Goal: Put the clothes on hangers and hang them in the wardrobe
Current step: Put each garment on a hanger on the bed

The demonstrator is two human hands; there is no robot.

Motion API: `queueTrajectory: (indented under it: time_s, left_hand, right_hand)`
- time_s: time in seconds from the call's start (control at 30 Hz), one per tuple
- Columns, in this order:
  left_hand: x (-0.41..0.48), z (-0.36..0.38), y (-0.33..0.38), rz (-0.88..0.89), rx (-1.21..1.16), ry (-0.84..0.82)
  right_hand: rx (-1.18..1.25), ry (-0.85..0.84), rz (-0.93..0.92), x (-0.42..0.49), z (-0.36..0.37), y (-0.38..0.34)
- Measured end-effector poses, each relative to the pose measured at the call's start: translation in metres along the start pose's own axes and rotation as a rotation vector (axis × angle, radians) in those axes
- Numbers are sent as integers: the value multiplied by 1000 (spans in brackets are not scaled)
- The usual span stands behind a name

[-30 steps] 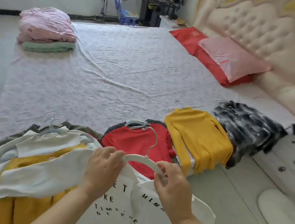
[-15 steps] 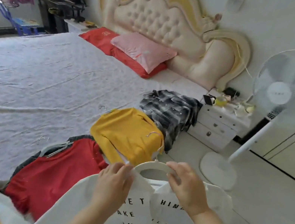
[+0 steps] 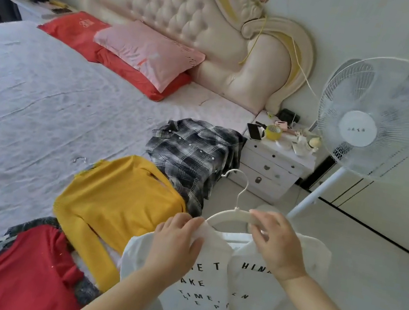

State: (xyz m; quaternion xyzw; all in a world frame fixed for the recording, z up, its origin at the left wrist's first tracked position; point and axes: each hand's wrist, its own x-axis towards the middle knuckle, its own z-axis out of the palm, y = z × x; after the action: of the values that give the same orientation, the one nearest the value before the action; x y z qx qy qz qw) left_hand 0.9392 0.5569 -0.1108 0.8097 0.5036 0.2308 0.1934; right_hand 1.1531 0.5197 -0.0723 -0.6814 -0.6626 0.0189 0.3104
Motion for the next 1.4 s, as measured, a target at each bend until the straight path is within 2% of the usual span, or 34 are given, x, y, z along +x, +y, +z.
queueTrajectory:
  time_s: [0.23, 0.43, 0.77, 1.03, 1.4]
  left_hand:
    - [121, 67, 28, -125, 24, -15]
    - [206, 93, 47, -240, 48, 1]
    - [361, 136, 18, -348, 4, -2]
    - [469, 137, -42, -449, -23, -18]
    - [551, 132, -141, -756, -17, 24]
  right_hand:
    - [45, -83, -63, 110, 17, 110]
    - [69, -173, -143, 206, 22, 167]
    - [52, -288, -196, 367, 82, 240]
    - [65, -390, -277, 492, 151, 251]
    - [191, -688, -382, 625, 295, 227]
